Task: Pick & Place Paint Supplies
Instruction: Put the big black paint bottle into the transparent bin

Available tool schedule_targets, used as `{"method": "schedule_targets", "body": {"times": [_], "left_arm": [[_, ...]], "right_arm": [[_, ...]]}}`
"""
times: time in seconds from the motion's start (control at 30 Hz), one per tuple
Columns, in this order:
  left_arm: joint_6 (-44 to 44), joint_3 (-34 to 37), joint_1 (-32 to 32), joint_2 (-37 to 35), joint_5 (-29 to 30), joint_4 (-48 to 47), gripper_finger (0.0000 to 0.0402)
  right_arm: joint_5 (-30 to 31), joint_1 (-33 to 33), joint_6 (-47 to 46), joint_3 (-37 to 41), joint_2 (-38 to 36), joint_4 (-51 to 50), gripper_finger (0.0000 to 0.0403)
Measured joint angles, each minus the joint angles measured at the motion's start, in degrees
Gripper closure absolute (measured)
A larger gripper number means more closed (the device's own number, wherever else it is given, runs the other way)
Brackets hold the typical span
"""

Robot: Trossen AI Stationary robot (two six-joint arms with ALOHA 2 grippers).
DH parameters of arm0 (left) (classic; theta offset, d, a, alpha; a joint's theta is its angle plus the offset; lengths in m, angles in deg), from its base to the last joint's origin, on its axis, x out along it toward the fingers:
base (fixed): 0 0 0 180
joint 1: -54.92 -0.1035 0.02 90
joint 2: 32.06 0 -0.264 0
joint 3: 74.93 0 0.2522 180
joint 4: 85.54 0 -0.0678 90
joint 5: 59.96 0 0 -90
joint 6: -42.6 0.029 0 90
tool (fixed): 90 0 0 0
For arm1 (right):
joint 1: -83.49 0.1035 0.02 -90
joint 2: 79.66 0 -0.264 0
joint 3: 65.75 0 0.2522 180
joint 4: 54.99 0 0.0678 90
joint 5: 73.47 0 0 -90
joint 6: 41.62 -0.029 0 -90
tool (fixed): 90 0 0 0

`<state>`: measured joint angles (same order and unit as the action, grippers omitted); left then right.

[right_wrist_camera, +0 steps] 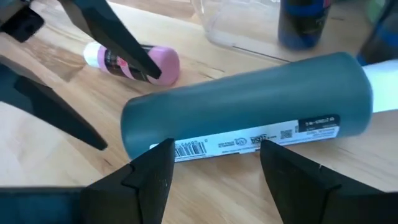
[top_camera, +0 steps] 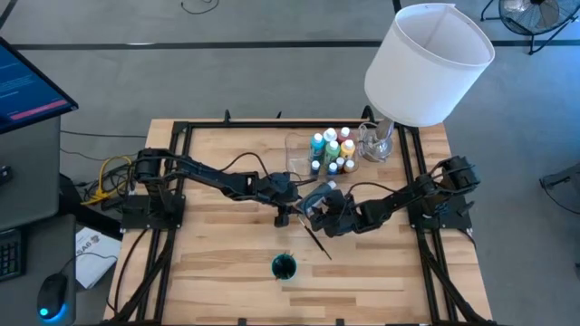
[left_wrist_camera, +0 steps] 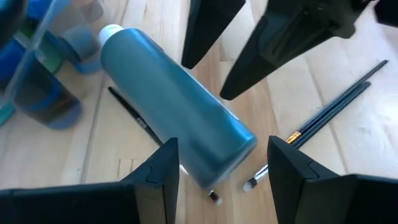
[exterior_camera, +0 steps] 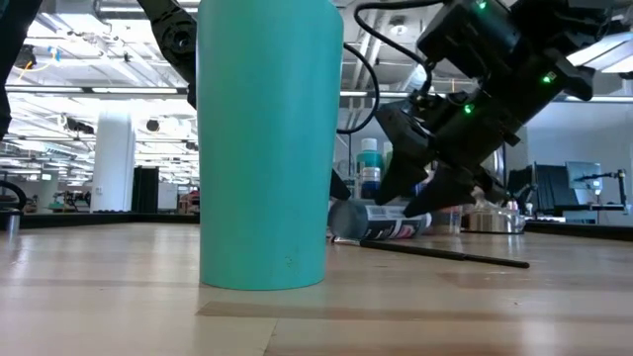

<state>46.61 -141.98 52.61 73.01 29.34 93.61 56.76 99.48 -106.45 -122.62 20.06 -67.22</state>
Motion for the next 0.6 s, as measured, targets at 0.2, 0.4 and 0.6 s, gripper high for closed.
{"method": "schedule_targets", "body": {"times": [0.2, 0.4, 0.6], "left_arm": [[-0.01, 0.0, 0.0, 0.0, 0.66, -0.03, 0.0264], [-1.53, 0.02, 0.04, 0.0, 2.01, -0.16, 0.0264], [-4.99, 0.02, 0.95, 0.0, 3.64, -0.26, 0.0264]], "right_arm": [[0.0, 0.0, 0.8, 0.0, 0.0, 0.78, 0.0173], [-0.11, -0.03, 0.88, 0.0, 0.0, 1.11, 0.0173], [-0.06, -0.04, 2.22, 0.0, 0.54, 4.2, 0.0173]]}}
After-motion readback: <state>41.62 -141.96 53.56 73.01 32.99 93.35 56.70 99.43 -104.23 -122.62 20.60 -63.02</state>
